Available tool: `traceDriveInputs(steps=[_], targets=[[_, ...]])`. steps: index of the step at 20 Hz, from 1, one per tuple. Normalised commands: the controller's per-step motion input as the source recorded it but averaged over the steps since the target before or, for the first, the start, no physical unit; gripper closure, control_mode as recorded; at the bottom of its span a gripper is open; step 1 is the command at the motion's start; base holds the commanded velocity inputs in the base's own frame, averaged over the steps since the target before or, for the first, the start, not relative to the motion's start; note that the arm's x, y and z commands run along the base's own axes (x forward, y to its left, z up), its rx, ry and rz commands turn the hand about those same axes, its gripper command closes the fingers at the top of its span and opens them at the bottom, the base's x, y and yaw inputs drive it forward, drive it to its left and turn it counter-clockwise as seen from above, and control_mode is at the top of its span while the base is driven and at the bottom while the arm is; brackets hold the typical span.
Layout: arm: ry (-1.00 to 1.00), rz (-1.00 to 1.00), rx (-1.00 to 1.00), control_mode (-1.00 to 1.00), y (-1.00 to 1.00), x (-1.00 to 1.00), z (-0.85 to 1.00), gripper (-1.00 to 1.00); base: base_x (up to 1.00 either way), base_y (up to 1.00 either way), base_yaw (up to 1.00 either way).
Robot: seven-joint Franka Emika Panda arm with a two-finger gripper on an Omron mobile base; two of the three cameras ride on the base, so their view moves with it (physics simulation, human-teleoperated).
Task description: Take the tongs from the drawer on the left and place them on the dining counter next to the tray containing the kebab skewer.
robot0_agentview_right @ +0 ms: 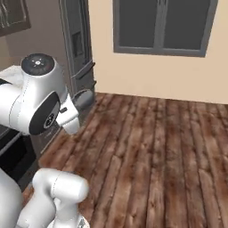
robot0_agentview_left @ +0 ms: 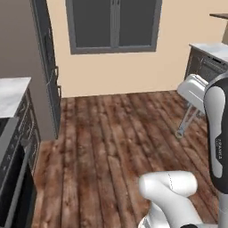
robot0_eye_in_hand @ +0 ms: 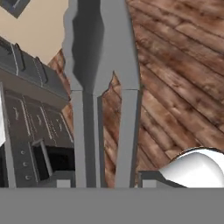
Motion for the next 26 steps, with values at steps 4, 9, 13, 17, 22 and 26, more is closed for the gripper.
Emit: traceDriveInputs(steps=[4, 9, 13, 17, 22, 26], targets=[[0.0, 0.0, 0.0, 1.0, 0.0, 0.0, 0.0, 1.0, 0.76, -0.39, -0.73], [0.0, 0.0, 0.0, 1.0, 0.0, 0.0, 0.0, 1.0, 0.9, -0.22, -0.71], [0.0, 0.0, 0.0, 1.0, 0.0, 0.0, 0.0, 1.0, 0.89, -0.25, -0.71], [0.0, 0.0, 0.0, 1.0, 0.0, 0.0, 0.0, 1.0, 0.9, -0.2, -0.7], [0.0, 0.0, 0.0, 1.0, 0.0, 0.0, 0.0, 1.0, 0.88, -0.15, -0.72], [0.0, 0.0, 0.0, 1.0, 0.0, 0.0, 0.0, 1.0, 0.79, -0.01, -0.75]])
